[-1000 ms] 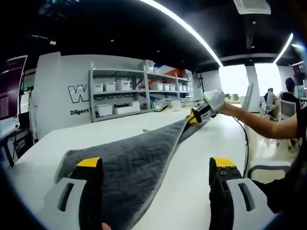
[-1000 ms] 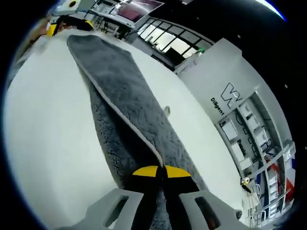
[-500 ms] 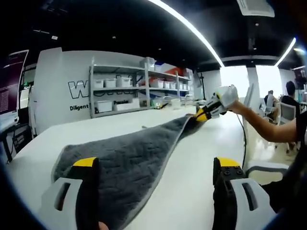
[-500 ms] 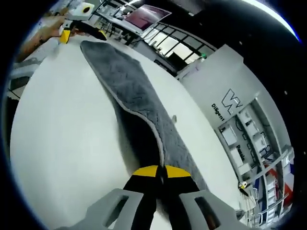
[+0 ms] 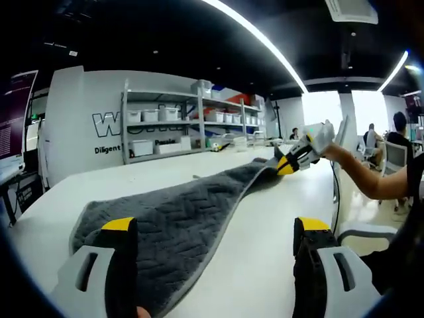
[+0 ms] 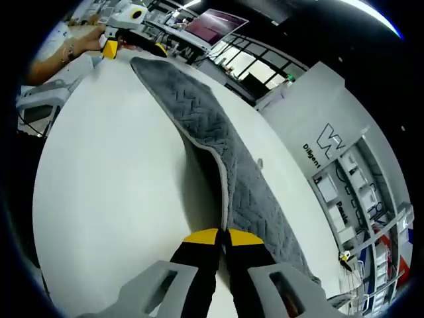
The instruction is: Open the folded towel by lifting each exposed corner and separating the folded layers until the towel lies flat within the target outline without major curled edges
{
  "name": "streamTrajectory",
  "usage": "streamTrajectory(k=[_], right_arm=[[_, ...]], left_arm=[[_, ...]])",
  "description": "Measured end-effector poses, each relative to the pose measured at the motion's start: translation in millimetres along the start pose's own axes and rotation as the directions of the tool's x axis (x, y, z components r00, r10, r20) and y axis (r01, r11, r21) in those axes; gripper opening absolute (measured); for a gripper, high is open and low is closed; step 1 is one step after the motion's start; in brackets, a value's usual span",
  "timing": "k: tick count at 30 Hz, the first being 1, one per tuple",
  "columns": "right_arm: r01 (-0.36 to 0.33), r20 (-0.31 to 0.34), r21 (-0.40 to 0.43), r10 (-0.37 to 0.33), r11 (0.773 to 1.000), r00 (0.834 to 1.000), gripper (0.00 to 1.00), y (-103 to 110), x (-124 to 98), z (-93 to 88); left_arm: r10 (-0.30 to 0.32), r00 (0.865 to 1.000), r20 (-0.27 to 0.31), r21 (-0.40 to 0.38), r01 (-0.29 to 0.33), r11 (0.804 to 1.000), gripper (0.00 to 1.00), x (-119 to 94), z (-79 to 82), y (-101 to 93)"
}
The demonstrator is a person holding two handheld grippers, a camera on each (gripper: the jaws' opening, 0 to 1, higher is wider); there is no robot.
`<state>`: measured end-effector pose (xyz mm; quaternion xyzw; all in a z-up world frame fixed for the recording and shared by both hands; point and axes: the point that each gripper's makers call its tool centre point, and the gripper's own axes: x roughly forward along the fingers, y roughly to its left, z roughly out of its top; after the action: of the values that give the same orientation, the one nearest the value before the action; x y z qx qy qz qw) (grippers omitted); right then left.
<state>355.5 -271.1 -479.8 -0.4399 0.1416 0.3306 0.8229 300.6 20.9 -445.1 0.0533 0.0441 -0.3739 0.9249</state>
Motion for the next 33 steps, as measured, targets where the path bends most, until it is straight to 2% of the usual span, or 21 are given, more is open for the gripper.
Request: streamTrajectory(k=[3, 7, 10, 18, 23, 33], right_arm=[[-0.033, 0.016, 0.017, 0.033, 0.999, 0.999, 0.0, 8, -3, 3.2], [-0.057, -0.003, -0.003, 0.057, 0.998, 0.998, 0.0, 19, -5, 4.9], [-0.089, 0.007, -0.003, 0.089, 0.996, 0.996, 0.0, 27, -6, 9.3], [-0.118, -0.011, -0.012, 0.118, 0.993, 0.993, 0.0, 39, -8, 10.3], [-0.161, 0.022, 0.027, 0.161, 0.987, 0.987, 0.01, 46, -17, 14.3], [-0.198, 0.074, 0.074, 0.193, 0.977, 0.979, 0.01, 54, -35, 19.0]], left_arm=[[-0.004, 1.0, -0.005, 0.001, 0.004, 1.0, 0.96, -2, -1.3, -1.9], [-0.013, 1.0, -0.012, -0.007, 0.013, 1.0, 0.97, -4, -2.8, -4.0], [-0.012, 1.0, -0.003, -0.016, 0.012, 1.0, 0.97, -6, -1.5, -4.7], [-0.015, 1.0, -0.008, -0.019, 0.015, 1.0, 0.95, -9, -3.8, -5.1], [-0.015, 1.0, -0.006, -0.023, 0.015, 1.0, 0.95, -12, -3.7, -6.3], [-0.007, 1.0, -0.001, -0.028, 0.007, 1.0, 0.92, -14, -3.8, -5.8]])
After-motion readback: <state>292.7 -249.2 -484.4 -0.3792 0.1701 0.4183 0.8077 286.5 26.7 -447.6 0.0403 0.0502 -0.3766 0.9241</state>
